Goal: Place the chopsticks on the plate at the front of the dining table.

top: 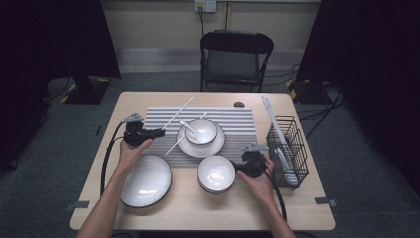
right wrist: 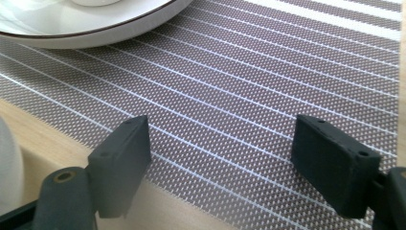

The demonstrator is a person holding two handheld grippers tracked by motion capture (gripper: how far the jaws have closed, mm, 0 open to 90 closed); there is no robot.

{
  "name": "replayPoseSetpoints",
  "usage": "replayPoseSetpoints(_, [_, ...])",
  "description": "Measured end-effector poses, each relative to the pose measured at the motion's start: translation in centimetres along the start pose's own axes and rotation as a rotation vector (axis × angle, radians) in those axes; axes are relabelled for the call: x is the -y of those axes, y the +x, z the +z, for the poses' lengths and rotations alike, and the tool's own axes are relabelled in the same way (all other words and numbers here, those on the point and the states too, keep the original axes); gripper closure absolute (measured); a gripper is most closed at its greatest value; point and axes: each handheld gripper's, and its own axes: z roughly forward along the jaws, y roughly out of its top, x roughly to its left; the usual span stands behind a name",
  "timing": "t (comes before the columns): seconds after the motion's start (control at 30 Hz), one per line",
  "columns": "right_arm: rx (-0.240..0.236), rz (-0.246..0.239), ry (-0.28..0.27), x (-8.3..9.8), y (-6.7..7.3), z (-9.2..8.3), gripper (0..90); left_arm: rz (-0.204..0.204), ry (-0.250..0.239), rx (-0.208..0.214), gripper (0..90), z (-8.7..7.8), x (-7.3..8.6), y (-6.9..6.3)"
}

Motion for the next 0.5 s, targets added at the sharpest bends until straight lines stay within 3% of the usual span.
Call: replayPoseSetpoints(0.5, [0.008, -0.002, -0.011, 0.17, 0.04, 0.08, 19.9, -0.020, 0.046, -0.021, 85.7, 0.39, 0.75, 0.49])
